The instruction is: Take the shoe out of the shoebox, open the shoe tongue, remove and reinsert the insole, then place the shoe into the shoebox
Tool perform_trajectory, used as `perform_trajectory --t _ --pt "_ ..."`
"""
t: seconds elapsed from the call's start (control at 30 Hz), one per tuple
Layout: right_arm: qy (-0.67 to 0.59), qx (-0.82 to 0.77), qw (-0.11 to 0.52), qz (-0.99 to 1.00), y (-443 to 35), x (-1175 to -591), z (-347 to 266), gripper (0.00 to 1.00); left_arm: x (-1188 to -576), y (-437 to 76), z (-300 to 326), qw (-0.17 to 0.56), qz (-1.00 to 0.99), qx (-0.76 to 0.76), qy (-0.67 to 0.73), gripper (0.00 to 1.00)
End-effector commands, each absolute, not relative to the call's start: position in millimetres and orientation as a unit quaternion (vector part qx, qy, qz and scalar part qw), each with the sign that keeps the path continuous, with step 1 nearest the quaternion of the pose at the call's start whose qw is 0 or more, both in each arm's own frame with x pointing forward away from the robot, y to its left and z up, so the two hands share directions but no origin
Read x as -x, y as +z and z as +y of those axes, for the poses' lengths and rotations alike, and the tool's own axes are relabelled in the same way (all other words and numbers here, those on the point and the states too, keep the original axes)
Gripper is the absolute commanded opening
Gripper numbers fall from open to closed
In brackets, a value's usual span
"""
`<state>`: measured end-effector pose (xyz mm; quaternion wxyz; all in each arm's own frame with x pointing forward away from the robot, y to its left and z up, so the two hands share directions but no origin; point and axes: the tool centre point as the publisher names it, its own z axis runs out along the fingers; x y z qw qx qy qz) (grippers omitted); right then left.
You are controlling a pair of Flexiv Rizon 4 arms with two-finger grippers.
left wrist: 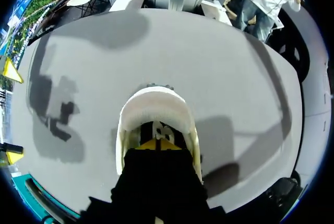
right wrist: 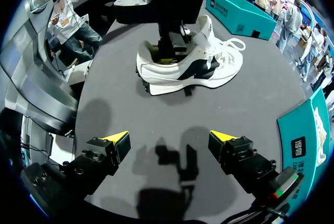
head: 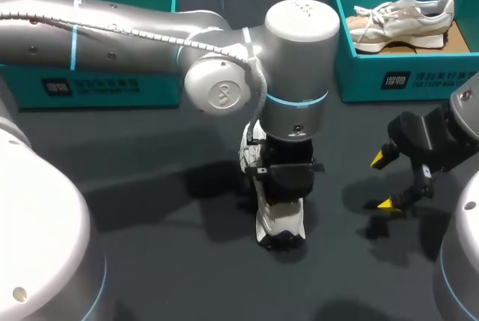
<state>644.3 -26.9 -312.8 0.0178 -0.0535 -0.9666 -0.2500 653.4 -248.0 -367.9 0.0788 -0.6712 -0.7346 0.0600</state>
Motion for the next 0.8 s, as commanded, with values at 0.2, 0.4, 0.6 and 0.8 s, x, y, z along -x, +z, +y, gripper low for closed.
perform_trajectory --t 0.2,0.4,0.6,0.8 --pt "-0.249 0.054 0.016 -0.967 -313 -643 -27 1.00 -652 -339 -230 0.069 -0.730 0.676 0.072 0.00" --pt "-0.249 0.054 0.016 -0.967 -313 -643 -27 1.00 -648 -352 -228 0.086 -0.729 0.676 0.060 0.00" --pt "-0.249 0.054 0.016 -0.967 -313 -643 -27 1.00 -644 -366 -224 0.098 -0.729 0.677 0.041 0.00" --pt "-0.249 0.054 0.016 -0.967 -313 -643 -27 1.00 -641 -385 -231 0.106 -0.731 0.674 0.023 0.00"
